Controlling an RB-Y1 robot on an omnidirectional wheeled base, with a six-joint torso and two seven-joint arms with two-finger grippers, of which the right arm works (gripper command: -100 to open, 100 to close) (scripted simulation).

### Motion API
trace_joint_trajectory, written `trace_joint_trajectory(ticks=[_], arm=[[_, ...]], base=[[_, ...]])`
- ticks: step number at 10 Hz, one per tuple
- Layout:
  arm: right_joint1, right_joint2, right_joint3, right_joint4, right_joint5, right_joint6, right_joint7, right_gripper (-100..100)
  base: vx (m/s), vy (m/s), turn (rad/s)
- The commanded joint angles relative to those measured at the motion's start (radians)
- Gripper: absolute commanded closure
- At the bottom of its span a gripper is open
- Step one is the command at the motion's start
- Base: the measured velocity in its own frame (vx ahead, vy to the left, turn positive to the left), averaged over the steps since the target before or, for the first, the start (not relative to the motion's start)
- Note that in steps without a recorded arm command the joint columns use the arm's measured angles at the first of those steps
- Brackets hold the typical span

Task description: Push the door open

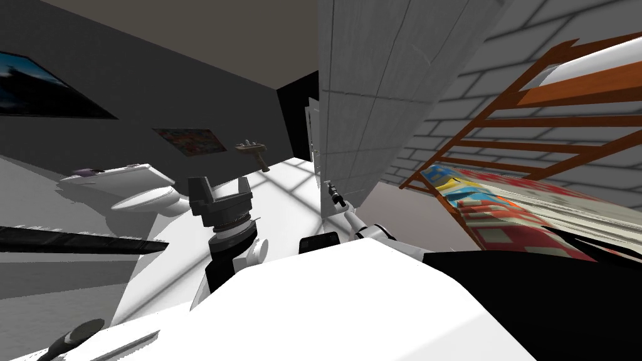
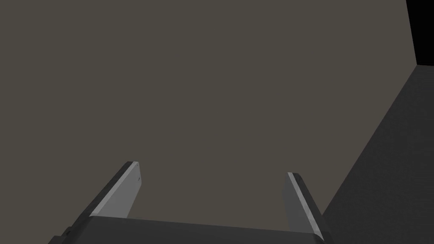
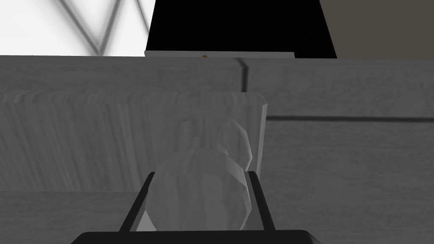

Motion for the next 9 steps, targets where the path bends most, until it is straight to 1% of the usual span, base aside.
trace_joint_trajectory(ticks=[1,2,3,5,6,9], arm=[[-0.002,-0.009,-0.032,0.003,-0.006,-0.004,0.010,100],[-0.002,-0.011,-0.047,0.006,-0.009,-0.004,0.016,100],[-0.002,-0.012,-0.055,0.007,-0.010,-0.005,0.019,100],[-0.003,-0.016,-0.085,0.013,-0.016,-0.005,0.030,100],[-0.003,-0.016,-0.093,0.014,-0.018,-0.006,0.032,100],[-0.004,-0.022,-0.136,0.022,-0.027,-0.007,0.048,100]], base=[[0.180,0.122,-0.074],[0.164,0.154,-0.077],[0.137,0.165,-0.079],[0.170,0.134,-0.090],[0.164,0.145,-0.060],[0.155,0.166,-0.086]])
